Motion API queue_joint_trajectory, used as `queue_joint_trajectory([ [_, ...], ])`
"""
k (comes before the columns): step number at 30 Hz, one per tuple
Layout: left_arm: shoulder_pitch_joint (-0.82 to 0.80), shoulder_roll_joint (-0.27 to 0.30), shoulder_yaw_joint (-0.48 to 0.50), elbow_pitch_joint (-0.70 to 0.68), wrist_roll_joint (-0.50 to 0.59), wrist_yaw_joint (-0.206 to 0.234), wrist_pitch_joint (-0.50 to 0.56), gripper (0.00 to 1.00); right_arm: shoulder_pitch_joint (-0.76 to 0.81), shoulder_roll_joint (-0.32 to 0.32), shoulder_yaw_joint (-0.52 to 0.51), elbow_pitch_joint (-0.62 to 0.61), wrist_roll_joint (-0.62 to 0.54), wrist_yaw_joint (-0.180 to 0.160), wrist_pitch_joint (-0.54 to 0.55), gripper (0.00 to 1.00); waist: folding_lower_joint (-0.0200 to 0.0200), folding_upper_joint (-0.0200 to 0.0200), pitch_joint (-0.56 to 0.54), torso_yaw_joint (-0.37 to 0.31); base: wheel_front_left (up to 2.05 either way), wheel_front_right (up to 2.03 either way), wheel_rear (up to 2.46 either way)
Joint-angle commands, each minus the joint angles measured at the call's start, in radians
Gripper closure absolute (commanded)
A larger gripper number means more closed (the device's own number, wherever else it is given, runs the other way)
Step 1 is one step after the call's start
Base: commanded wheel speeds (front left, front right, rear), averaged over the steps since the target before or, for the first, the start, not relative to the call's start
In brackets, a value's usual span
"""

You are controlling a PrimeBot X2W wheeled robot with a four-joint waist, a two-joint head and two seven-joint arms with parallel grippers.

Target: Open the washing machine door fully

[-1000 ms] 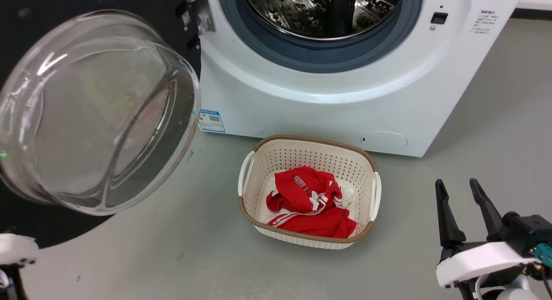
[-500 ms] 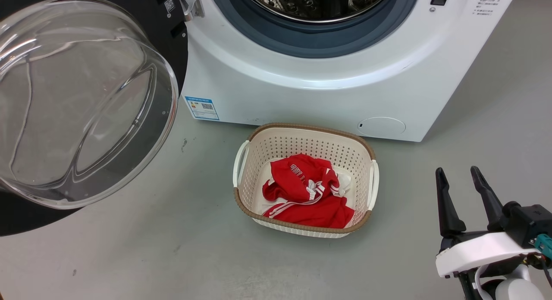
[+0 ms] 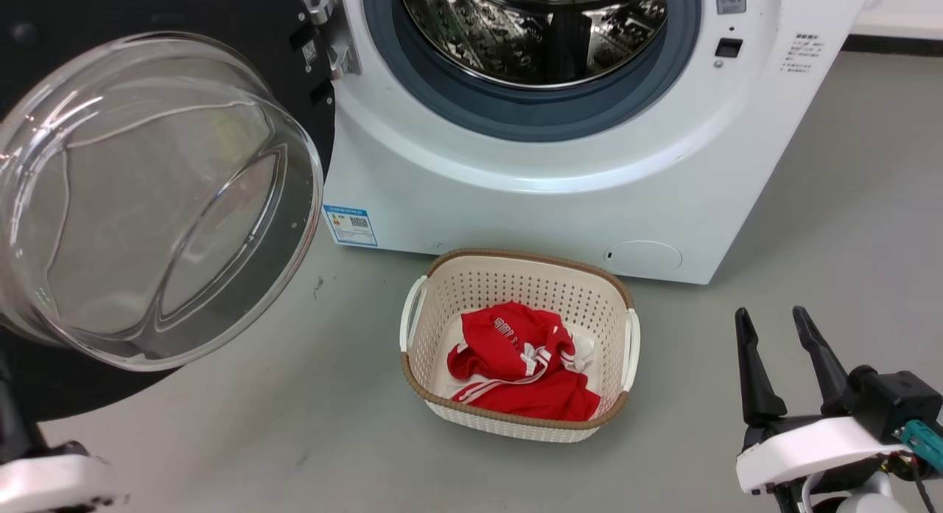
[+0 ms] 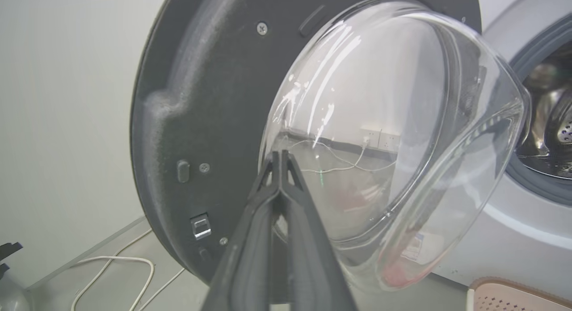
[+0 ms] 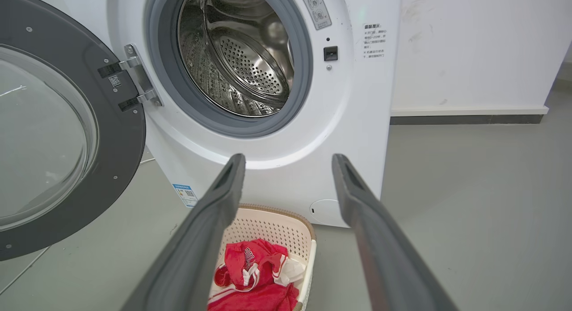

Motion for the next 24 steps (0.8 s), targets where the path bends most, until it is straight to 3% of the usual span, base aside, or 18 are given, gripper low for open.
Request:
queue_joint_trajectory([
  [1,0.017,-0.01,-0.007,-0.008,0.007,-0.004,-0.002,1.0,0.009,0.001,0.001,0.002,0.0,0.0,-0.005,0.0,0.0,-0.0001,-0.011,-0.001,0.0,0.0,0.0],
  [2,0.032,-0.027,-0.014,-0.023,0.014,-0.006,-0.003,0.87,0.011,0.001,0.003,0.002,0.001,0.0,-0.006,0.0,0.0,-0.0001,-0.017,-0.001,0.0,0.0,0.0],
  [3,0.046,-0.043,-0.025,-0.035,0.021,-0.006,-0.002,0.66,0.014,0.001,0.005,0.003,0.001,0.0,-0.007,0.0,0.0,-0.0001,-0.022,-0.002,0.0,0.0,0.0],
  [4,0.06,-0.057,-0.038,-0.046,0.023,-0.007,-0.003,0.42,0.019,0.001,0.007,0.004,0.003,0.0,-0.007,0.0,0.0,-0.0001,-0.026,-0.002,0.0,0.0,0.0],
  [5,0.067,-0.067,-0.045,-0.052,0.019,-0.01,-0.002,0.11,0.021,0.001,0.008,0.004,0.004,0.0,-0.007,0.0,0.0,-0.0001,-0.028,-0.003,0.0,0.0,0.0],
  [6,0.079,-0.075,-0.059,-0.057,0.02,-0.012,-0.002,0.0,0.023,0.001,0.009,0.005,0.003,0.0,-0.006,0.0,0.0,-0.0001,-0.033,-0.004,0.0,0.0,0.0],
  [24,0.11,-0.105,-0.388,-0.094,0.026,0.021,-0.003,0.0,0.057,0.001,0.024,-0.048,-0.066,0.0,0.008,0.0,0.0,-0.0001,-0.104,-0.075,0.0,0.0,0.0],
])
